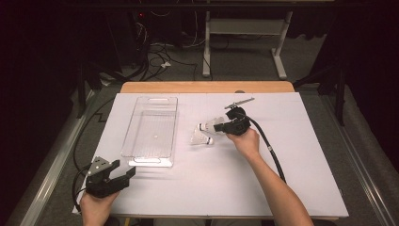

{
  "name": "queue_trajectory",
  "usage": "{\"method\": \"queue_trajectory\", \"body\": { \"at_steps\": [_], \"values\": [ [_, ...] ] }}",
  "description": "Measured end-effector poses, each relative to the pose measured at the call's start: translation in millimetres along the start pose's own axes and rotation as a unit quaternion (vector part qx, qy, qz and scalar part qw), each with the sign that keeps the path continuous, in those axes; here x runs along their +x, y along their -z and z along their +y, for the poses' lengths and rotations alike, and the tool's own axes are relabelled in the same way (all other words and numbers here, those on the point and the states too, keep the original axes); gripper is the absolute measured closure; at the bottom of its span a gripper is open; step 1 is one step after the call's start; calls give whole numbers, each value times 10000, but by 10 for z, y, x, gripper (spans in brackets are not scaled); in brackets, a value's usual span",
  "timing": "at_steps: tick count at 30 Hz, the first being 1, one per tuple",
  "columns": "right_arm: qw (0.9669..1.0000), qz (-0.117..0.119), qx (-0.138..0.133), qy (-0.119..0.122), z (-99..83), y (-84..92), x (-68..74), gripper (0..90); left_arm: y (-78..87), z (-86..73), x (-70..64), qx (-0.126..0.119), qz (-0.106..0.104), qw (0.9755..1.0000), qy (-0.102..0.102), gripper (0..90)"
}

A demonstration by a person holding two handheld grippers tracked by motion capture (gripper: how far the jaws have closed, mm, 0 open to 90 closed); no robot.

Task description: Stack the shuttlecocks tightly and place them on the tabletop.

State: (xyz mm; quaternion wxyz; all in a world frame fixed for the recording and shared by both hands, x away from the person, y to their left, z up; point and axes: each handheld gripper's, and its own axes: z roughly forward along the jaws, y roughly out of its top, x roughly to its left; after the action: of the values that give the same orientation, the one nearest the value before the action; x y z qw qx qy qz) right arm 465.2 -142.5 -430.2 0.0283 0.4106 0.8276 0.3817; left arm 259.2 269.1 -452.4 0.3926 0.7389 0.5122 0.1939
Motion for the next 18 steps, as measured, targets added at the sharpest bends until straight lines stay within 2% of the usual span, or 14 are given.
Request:
{"method": "queue_trajectory", "body": {
  "at_steps": [18],
  "values": [
    [9999,-60,106,39,-36,-25,-21,879,5,-4,-1,-6,-5,10000,14,322]
  ]
}}
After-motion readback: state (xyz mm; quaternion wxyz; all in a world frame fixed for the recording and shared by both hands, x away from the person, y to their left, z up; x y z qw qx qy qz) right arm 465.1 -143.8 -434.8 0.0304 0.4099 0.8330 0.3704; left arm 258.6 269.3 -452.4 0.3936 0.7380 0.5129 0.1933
